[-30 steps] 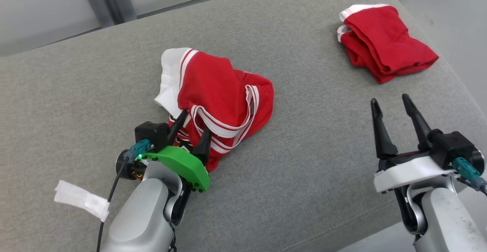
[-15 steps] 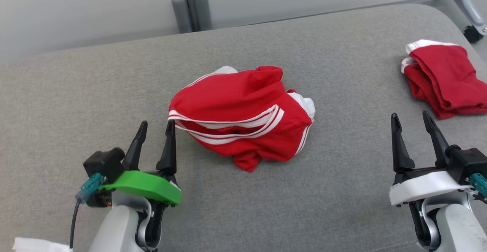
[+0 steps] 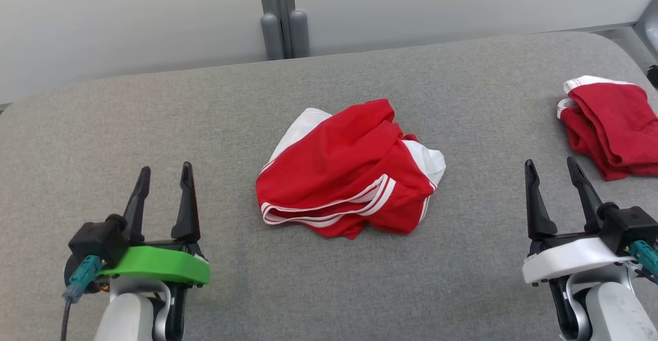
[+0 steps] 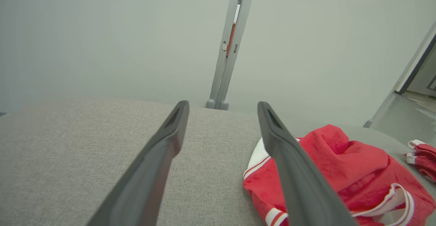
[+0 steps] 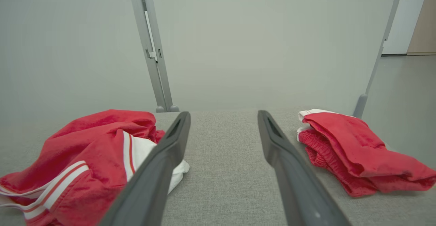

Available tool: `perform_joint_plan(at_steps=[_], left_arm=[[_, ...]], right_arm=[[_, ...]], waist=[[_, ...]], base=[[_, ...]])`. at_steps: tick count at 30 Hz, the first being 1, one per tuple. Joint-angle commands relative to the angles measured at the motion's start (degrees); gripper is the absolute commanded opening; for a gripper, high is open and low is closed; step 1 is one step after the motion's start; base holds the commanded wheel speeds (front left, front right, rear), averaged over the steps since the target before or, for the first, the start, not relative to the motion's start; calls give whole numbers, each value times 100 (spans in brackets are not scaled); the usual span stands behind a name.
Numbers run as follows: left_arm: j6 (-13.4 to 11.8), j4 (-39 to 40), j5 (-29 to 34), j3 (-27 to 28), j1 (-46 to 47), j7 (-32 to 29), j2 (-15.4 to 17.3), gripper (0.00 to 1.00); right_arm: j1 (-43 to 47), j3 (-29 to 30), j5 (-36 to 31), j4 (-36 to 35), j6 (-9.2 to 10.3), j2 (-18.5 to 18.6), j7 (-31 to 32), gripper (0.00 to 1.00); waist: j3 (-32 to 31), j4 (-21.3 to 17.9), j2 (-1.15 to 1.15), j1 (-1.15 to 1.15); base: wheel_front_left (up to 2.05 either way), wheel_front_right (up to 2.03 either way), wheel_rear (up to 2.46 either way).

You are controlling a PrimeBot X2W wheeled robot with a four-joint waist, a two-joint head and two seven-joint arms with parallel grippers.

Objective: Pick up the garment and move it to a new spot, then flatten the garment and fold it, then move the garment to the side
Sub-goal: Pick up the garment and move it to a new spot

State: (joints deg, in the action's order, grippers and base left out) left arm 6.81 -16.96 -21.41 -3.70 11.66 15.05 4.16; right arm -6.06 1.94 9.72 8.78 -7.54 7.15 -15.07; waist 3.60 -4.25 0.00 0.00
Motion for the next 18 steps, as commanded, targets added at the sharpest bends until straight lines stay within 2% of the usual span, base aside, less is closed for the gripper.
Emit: perform_joint_plan(at_steps=[1, 6, 11, 18], left_arm=[[25, 124, 192, 108, -142, 15, 0, 100], [37, 436, 678, 442, -427, 9, -50, 100], [63, 509, 951, 520, -696, 9, -90, 100], [70, 435, 965, 572, -860, 9, -123, 100]], right_arm=[[85, -4, 1, -14, 11, 11, -14, 100], [143, -109, -42, 59, 11, 17, -14, 100], [199, -234, -88, 141, 11, -2, -14, 100], [235, -311, -83, 230, 11, -17, -14, 100]], waist=[[-15, -43, 0, 0], [-60, -123, 0, 0], [-96, -137, 0, 0], [-114, -78, 0, 0]], base=[[0, 0, 0], [0, 0, 0], [0, 0, 0], [0, 0, 0]])
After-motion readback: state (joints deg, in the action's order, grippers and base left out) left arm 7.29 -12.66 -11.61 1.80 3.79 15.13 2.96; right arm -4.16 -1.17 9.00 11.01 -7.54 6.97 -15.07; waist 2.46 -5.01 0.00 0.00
